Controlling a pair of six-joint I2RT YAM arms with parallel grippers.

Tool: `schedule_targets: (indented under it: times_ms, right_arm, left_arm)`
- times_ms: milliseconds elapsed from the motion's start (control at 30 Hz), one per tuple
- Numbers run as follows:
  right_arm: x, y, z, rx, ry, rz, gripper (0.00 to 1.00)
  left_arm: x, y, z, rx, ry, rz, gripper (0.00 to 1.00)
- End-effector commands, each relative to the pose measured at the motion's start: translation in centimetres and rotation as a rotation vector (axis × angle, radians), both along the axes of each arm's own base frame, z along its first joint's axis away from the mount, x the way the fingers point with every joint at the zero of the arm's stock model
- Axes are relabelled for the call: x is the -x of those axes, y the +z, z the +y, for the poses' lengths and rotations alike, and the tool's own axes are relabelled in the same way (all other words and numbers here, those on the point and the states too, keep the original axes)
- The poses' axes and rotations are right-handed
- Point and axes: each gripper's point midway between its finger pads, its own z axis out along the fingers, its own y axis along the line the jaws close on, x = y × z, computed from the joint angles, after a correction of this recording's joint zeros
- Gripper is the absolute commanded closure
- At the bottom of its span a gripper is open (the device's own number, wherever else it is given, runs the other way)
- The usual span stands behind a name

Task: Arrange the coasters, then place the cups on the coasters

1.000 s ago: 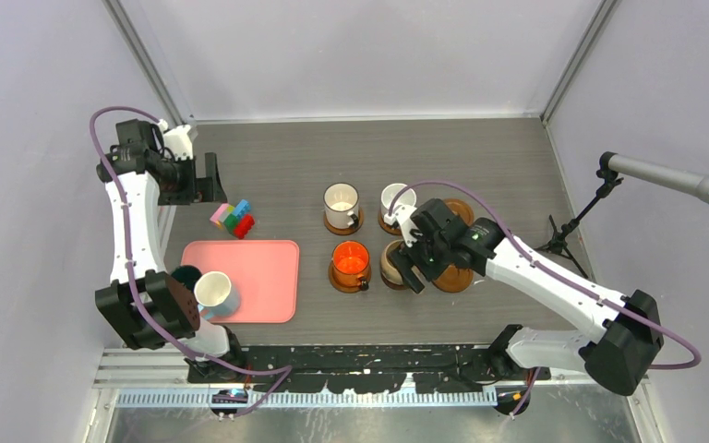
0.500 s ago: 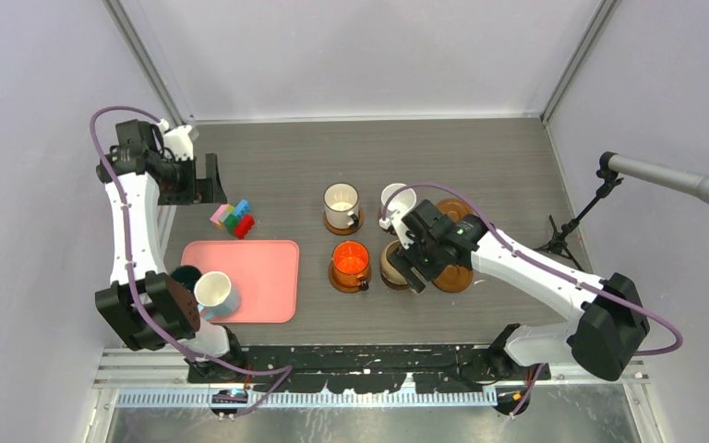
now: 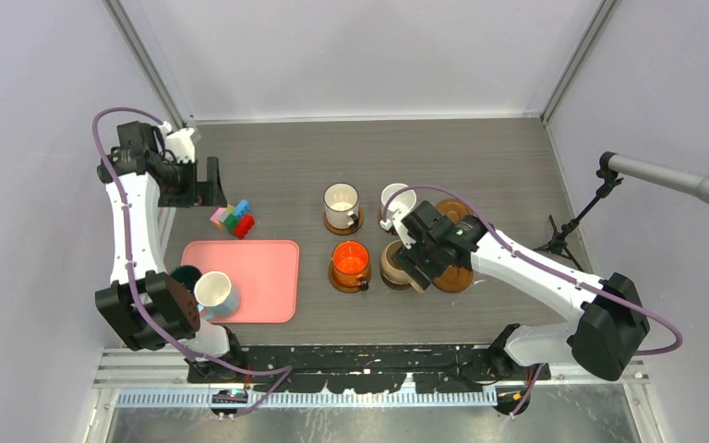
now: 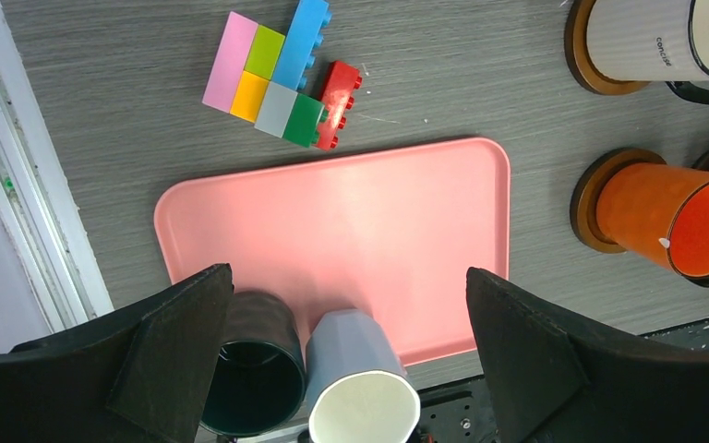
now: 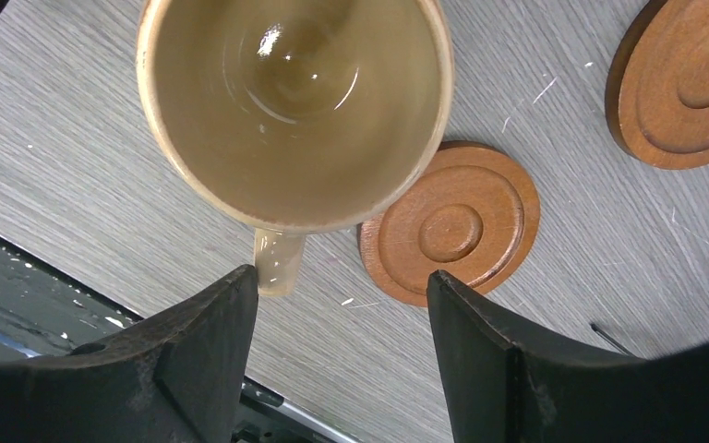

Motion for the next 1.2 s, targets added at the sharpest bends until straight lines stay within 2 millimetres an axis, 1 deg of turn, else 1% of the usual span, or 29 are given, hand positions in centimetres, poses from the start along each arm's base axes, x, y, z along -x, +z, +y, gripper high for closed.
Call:
schedule_targets:
  times_ms: [0,100,133,200,300,367,467,533,633,833,1000,1067,1167]
  right_arm:
    - [-0.5,0.1,-0.7,0.037,0.003,-0.032,0.29]
    - [-0.1,0.7,0.0,-0.002,0.032,-0.015,0.28]
    - [0.2,1.2,0.5,-0.035,0.047,-0.009,0.28]
    - [0.7,3.0,2.0,-0.127,0.090,-0.008,0.26]
    - [0.2,6.1,3.4,-0.206,0.120,-0.048,0.23]
    - [-0.4,7.8,4.0,-0.238,0.127,-0.084,0.22]
    - [-1.2,10.0,5.0,-0.278,0.142,-0.122,0.22]
    - [-1.6,10.8,5.5,-0.292,0.148,-0.132,0.22]
    - [-2.0,11.2,6.1,-0.304,0.151,-0.131,0.22]
    - [-2.1,10.6,6.6,-0.319,0.144,-0.092,0.22]
    - [-2.4,10.6,7.0,-0.332,0.135,-0.083,0.22]
    - [-2.6,10.7,7.1,-0.334,0.132,-0.082,0.22]
    - [-2.7,10.5,7.2,-0.332,0.128,-0.071,0.22]
  left_arm:
    - [0.7,0.6,0.1,-0.016,-0.016,-0.022,0.00]
    - [1.3,0.5,-0.2,-0.019,-0.061,-0.004,0.00]
    - [1.6,0.5,-0.3,-0.022,-0.090,0.001,0.00]
    - [2.7,0.2,-0.7,-0.026,-0.161,0.033,0.00]
    - [5.1,-0.5,-1.3,-0.023,-0.289,0.112,0.00]
    - [6.7,-0.9,-1.2,-0.040,-0.349,0.164,0.00]
    - [8.9,-1.5,-0.5,-0.109,-0.442,0.198,0.00]
    - [10.3,-1.7,0.1,-0.157,-0.500,0.211,0.00]
    - [11.7,-2.3,1.9,-0.229,-0.515,0.242,0.00]
    - [14.2,-2.9,7.2,-0.261,-0.406,0.253,0.01]
    - [16.6,-5.0,10.9,-0.247,-0.337,0.284,0.07]
    - [17.5,-6.0,11.8,-0.216,-0.325,0.289,0.08]
    - [18.6,-7.6,12.1,-0.162,-0.321,0.295,0.12]
